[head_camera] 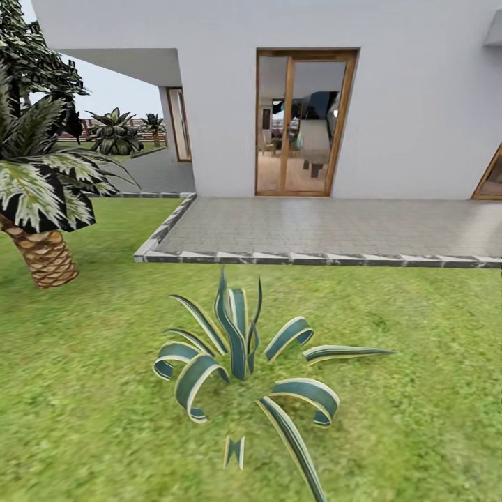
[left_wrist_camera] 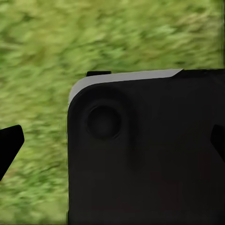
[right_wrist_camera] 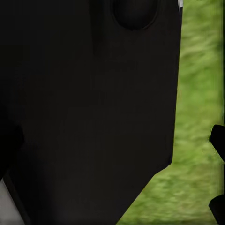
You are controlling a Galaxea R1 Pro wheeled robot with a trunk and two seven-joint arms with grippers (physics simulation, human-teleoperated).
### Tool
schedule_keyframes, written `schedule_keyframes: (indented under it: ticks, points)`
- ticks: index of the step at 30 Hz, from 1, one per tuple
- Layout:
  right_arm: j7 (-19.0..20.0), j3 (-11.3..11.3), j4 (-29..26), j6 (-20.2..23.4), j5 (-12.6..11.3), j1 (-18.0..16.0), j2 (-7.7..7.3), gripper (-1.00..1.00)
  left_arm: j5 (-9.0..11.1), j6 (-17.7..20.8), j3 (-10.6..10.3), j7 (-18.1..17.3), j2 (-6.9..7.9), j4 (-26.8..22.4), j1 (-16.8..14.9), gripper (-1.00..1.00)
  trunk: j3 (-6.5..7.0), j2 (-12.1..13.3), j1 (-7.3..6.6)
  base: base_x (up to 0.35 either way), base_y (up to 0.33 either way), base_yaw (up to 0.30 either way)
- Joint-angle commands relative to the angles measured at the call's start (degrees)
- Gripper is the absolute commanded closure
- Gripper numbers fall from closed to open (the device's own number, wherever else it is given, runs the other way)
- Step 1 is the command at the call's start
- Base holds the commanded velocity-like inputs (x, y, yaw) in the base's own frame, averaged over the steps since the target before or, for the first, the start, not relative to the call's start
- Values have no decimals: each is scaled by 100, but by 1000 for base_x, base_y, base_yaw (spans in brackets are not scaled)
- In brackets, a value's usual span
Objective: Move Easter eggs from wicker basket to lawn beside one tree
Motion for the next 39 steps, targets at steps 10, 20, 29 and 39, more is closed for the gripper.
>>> schedule_keyframes:
  ticks: [10,20,29,39]
  points:
    - [4,-38,-1,-15,5,0,1,-100,-14,-19,-2,3,-1,4,-3,-100,-4,-2,0,0,-95,0]
    - [4,-38,-1,-15,5,0,7,-100,-15,-19,-2,3,-4,4,-3,-100,-4,-2,0,0,-172,0]
    - [4,-38,2,-15,5,0,6,-100,-16,-19,-2,3,-3,4,-3,-100,-4,-2,0,0,-198,0]
    - [4,-38,-2,-15,5,0,2,-100,-16,-19,-2,3,-3,4,-3,-100,-4,-2,0,0,-204,0]
